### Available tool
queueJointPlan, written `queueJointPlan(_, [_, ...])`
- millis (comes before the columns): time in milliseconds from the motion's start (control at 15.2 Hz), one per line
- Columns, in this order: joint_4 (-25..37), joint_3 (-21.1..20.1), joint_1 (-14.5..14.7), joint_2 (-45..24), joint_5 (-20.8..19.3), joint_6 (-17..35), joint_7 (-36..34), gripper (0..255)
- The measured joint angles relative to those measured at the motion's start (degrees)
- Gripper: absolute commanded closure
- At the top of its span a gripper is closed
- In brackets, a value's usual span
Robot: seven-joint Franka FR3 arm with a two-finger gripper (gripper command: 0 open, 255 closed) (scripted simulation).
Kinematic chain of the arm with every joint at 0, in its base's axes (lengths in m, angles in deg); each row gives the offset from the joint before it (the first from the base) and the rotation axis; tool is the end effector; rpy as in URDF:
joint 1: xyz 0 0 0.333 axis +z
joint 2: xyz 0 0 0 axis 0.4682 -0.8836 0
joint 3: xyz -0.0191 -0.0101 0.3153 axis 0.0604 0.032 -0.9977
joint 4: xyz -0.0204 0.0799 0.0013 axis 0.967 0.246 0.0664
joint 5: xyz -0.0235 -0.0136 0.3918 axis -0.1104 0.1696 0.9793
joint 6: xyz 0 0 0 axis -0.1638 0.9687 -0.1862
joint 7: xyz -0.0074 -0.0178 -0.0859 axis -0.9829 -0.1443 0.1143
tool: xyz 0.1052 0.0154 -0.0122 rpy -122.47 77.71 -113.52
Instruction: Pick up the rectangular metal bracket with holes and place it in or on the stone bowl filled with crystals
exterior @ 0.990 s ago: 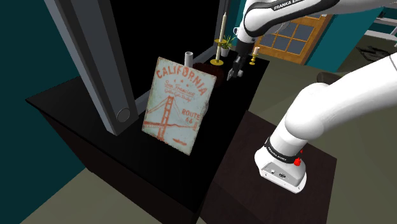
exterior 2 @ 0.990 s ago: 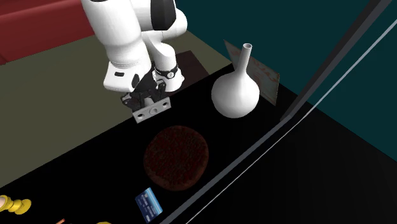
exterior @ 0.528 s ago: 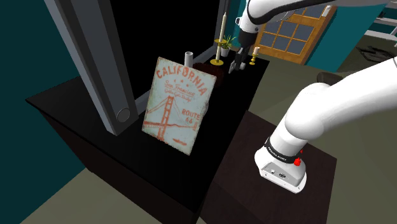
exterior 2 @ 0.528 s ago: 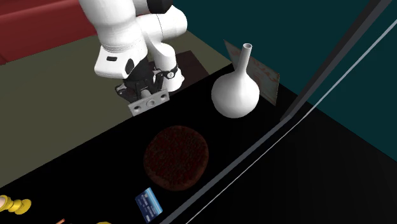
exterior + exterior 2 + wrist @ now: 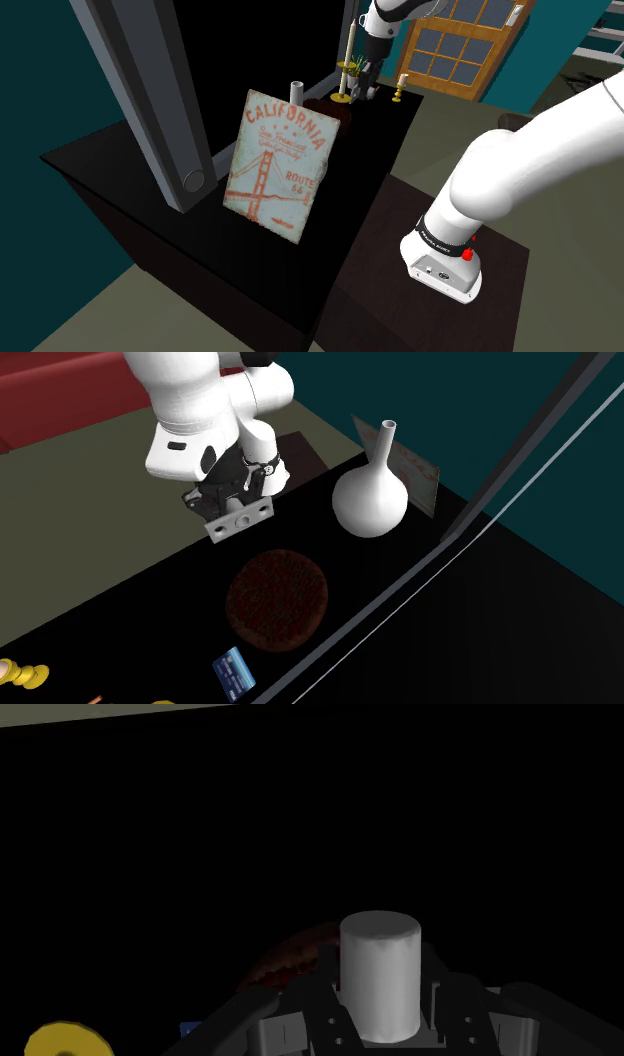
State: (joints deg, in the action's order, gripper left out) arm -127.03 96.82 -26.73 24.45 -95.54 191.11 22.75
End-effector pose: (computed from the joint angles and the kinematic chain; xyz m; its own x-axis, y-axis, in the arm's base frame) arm 0.3787 -0.1515 0.4742 0.9878 0.1552 0.0147 0.1554 -0.9878 -0.0094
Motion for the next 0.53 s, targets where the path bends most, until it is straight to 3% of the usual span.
queueJointPlan(528, [15.2,0.0,4.5,-18.0,6.3,2.1,-0.3,255])
